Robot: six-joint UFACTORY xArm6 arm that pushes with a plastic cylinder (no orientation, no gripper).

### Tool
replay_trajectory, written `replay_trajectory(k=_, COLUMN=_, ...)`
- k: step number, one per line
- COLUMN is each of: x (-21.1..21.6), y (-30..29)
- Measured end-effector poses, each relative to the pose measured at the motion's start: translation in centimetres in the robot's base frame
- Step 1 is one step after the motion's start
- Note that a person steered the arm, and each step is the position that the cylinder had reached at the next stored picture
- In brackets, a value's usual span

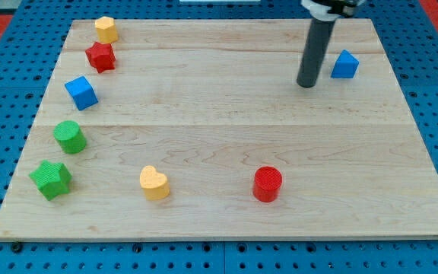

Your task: Slide the blue triangle towards the center right corner of the board

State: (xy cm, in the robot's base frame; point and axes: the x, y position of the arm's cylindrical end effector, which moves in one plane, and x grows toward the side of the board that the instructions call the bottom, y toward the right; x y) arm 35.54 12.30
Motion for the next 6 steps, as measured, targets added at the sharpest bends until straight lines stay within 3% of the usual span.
replay_trajectory(k=1, x=-6.3, y=-1.6)
replay_trajectory(k=2, x=-10.5, y=1.4)
replay_trajectory(k=4, x=-3.5, y=10.0)
replay_trajectory(k=6, x=2.4, y=9.8)
